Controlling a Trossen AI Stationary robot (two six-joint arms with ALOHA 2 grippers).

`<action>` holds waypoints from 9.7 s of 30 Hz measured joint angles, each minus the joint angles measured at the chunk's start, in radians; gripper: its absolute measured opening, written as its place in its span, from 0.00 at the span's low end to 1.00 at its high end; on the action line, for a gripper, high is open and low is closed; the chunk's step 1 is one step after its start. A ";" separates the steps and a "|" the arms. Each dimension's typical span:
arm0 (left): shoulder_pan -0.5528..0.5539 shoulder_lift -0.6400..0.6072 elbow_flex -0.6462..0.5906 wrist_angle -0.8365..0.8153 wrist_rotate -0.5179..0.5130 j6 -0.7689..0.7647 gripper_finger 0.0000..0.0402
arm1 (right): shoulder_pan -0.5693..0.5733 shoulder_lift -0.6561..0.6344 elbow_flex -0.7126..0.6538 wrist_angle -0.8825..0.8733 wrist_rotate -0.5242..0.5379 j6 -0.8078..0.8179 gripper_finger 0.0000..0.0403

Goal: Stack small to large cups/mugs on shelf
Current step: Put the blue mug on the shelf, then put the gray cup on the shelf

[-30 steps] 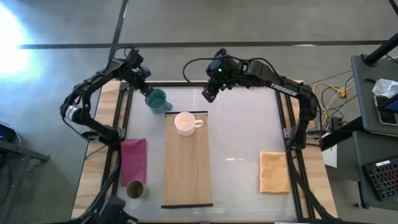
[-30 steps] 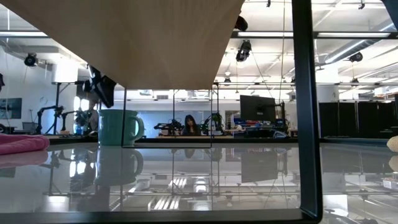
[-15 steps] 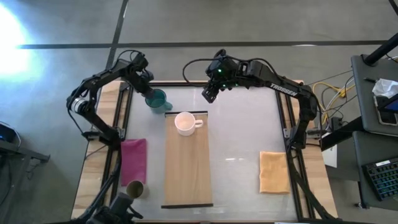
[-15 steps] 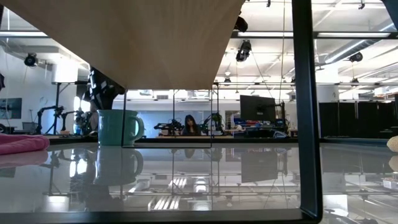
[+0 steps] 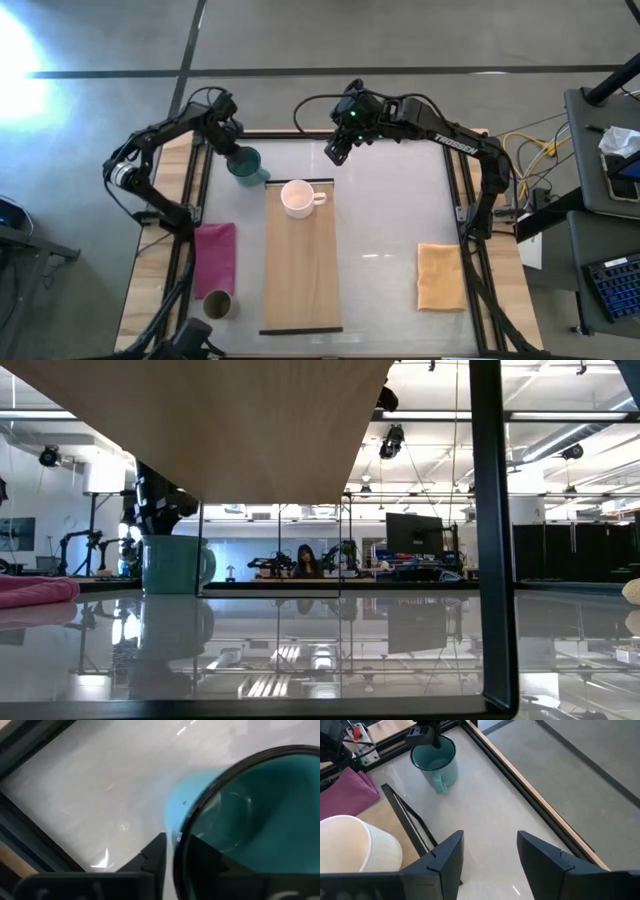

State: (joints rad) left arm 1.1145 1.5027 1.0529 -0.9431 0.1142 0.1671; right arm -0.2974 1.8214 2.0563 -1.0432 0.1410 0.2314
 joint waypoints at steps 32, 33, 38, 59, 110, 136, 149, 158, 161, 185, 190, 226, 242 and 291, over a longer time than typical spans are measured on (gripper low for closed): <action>-0.101 -0.559 -0.049 -0.426 0.084 -0.353 0.00 | 0.000 0.000 -0.009 -0.153 0.019 0.125 0.38; -0.106 -0.588 -0.035 -0.443 0.099 -0.374 0.00 | 0.000 0.000 -0.012 -0.158 0.032 0.150 0.37; -0.125 -0.698 0.050 -0.543 0.134 -0.446 0.00 | 0.003 0.000 -0.045 -0.179 0.149 0.274 0.36; -0.133 -0.893 0.256 -0.576 0.353 -0.740 0.00 | -0.037 -0.171 -0.186 0.138 0.215 0.216 0.35; -1.450 -0.276 0.492 -0.193 -0.350 -1.351 0.00 | 0.168 -0.360 -0.320 -0.030 0.042 0.383 0.30; -1.450 -0.073 0.507 -0.275 -0.287 -1.637 0.00 | 0.647 -0.375 -0.653 0.490 0.201 0.763 0.28; -1.420 -0.053 0.478 -0.252 -0.329 -1.669 0.01 | 0.660 -0.368 -0.684 0.565 0.217 0.756 0.26; -1.408 -0.043 0.479 -0.239 -0.314 -1.639 0.01 | 0.657 -0.298 -0.686 0.587 0.227 0.735 0.11; -1.408 -0.044 0.479 -0.238 -0.319 -1.634 0.02 | 0.655 -0.271 -0.686 0.599 0.227 0.737 0.04; -1.408 -0.043 0.480 -0.185 -0.359 -1.600 0.18 | 0.631 -0.234 -0.686 0.614 0.227 0.714 0.02; -1.409 -0.045 0.480 -0.186 -0.357 -1.600 0.22 | 0.626 -0.234 -0.686 0.614 0.229 0.711 0.02; -1.480 -0.066 0.482 -0.167 -0.384 -1.599 0.19 | 0.592 -0.254 -0.687 0.648 0.302 0.683 0.02; -1.496 -0.096 0.483 -0.226 -0.392 -1.592 0.18 | 0.599 -0.262 -0.686 0.570 0.269 0.699 0.02; -2.060 -0.079 0.388 -0.542 -0.212 -1.581 0.46 | 0.679 -0.304 -0.686 0.508 0.244 0.639 0.50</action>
State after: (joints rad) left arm -0.9457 1.4233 1.4414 -1.4848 -0.0981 -1.4143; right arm 0.3813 1.5170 1.3701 -0.5348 0.3851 0.8703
